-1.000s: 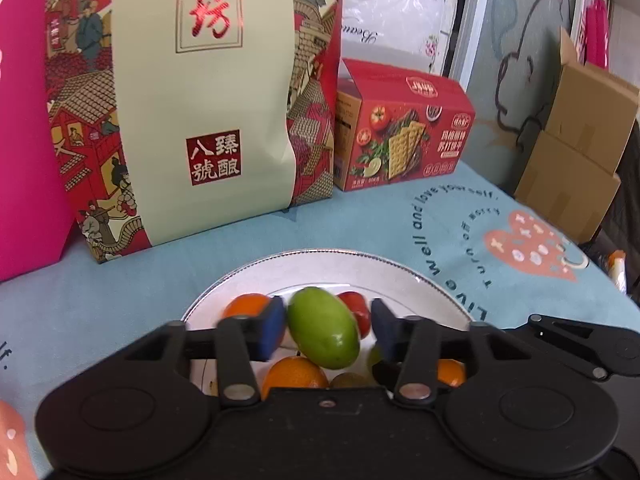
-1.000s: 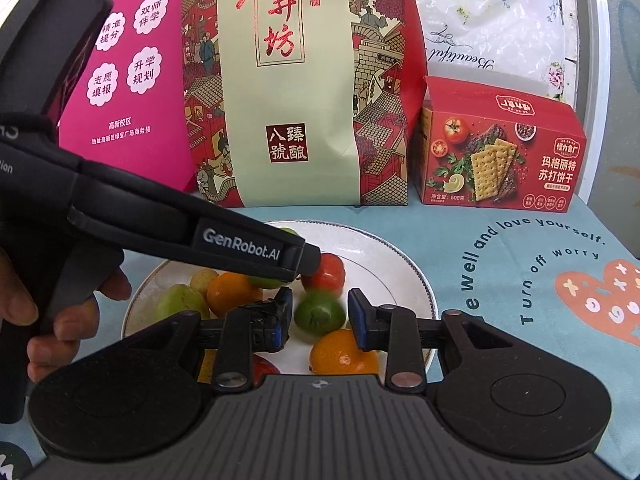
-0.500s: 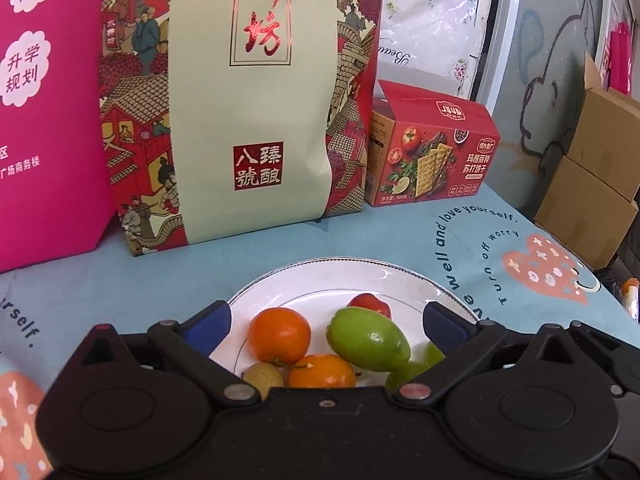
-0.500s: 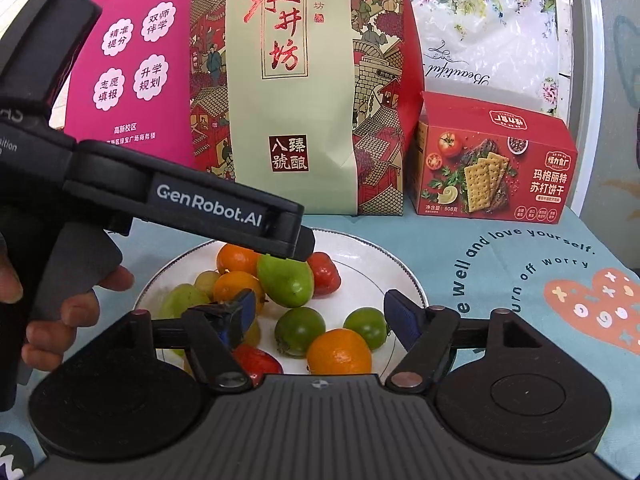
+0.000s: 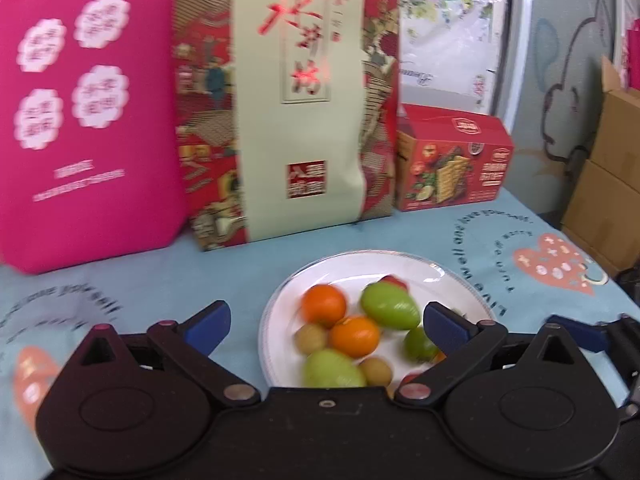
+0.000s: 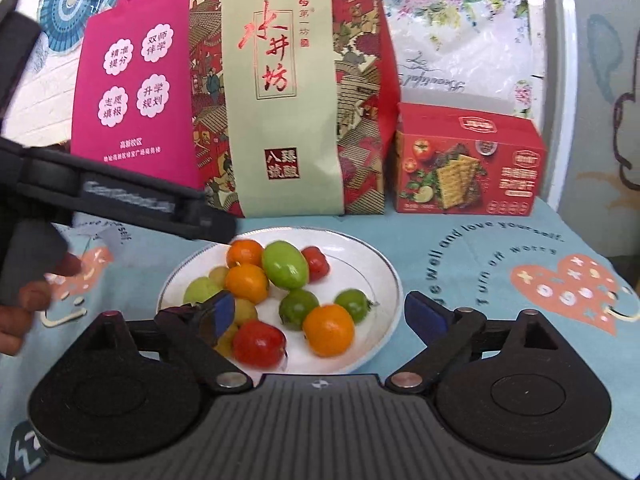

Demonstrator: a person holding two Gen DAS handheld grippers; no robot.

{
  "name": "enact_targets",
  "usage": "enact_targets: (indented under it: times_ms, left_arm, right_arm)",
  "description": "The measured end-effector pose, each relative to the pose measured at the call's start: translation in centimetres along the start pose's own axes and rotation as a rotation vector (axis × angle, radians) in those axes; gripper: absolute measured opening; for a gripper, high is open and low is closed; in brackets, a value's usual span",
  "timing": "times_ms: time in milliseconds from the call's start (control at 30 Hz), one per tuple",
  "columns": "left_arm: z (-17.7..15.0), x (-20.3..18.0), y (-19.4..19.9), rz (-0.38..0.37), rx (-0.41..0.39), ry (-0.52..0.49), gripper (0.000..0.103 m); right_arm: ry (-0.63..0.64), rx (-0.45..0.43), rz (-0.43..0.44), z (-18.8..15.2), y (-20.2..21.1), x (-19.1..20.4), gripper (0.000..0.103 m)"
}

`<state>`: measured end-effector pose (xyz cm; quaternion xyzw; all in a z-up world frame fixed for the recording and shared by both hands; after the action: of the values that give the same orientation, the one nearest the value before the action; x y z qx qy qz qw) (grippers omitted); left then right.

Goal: Organize fruits

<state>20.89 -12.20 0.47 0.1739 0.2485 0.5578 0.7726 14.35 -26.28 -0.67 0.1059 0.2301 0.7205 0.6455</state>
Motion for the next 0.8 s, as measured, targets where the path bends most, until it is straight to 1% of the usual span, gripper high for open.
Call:
enact_targets:
  times_ms: [100, 267, 567, 800]
  left_arm:
    - [-1.0, 1.0, 1.6, 0.047, -0.009, 0.014, 0.103]
    - [-3.0, 2.1, 3.5, 0.100, -0.007, 0.033, 0.103]
    - [-7.3, 3.5, 5.3, 0.135, 0.054, 0.082, 0.103]
    - [-8.8, 3.8, 6.0, 0.155, 0.070, 0.074, 0.103]
  right_arm:
    - [-0.002, 0.015, -0.015, -0.7, 1.2, 0.1, 0.103]
    - [0.001, 0.043, -0.019, -2.0, 2.9, 0.5, 0.103]
    - [-0.034, 0.080, -0.054, -3.5, 4.8, 0.6, 0.103]
    - [-0.035, 0.094, -0.067, -3.8, 5.5, 1.0, 0.103]
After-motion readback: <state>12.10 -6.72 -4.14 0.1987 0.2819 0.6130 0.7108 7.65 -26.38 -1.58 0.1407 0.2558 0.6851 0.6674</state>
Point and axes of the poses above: each gripper's, at about its wrist camera, not at the fingertips, and y roughly against the way its jaws point, x to its left, z to its top, the point moved 9 cm from there along -y, roughly the way its jaws point, and after that the axes turned 10 degrees about y, right-handed, at the moved point
